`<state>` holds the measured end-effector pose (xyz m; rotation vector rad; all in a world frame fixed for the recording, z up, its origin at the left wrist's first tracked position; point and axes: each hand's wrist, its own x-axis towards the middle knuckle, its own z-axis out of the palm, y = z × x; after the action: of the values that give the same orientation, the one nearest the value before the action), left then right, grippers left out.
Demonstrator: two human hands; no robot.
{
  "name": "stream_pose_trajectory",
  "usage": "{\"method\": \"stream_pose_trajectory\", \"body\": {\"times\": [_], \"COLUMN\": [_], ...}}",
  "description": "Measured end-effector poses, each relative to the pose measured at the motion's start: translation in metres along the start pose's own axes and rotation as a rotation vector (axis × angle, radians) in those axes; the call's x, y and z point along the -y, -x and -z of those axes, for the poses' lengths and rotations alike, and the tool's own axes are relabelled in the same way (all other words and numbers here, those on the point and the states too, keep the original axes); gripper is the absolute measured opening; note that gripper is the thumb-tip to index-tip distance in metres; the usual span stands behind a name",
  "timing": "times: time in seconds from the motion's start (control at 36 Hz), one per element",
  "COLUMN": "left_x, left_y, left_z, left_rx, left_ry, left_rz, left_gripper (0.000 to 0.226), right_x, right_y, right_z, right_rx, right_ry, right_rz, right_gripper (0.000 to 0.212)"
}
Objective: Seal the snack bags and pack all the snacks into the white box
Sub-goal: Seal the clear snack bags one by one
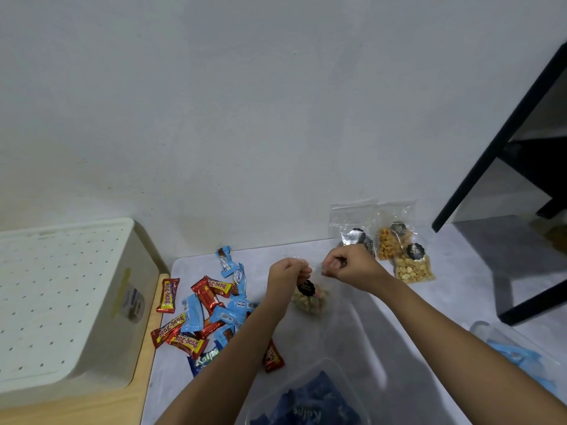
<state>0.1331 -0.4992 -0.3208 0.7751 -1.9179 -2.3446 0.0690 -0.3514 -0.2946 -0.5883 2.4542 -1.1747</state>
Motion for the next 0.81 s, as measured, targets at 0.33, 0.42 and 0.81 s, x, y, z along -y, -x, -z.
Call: {"method": "stream_pose_trajectory", "body": {"times": [0.33,0.42,0.81], "left_x": [0.006,0.007,0.004], "left_y": [-0.007,-0.009,-0.004], "left_z": [0.012,0.013,0.012], "left_rx": [0.127,0.105,0.103], "left_ry": [-0.149,-0.188,-0.245], "left_rz": [-0.078,-0.088,-0.120], "left_gripper": [0.017,0.019,0.018], "right_x": [0.008,0.008,0.012], "right_y": [-0.005,-0.007,-0.013], "right_z": [-0.008,-0.014,-0.022], "right_rx": [0.039,0.022,-0.035], "right_ry": [-0.026,-0.037,-0.050], "right_rz": [-0.081,-0.099,-0.073], "right_gripper": [0.035,0.034,0.026]}}
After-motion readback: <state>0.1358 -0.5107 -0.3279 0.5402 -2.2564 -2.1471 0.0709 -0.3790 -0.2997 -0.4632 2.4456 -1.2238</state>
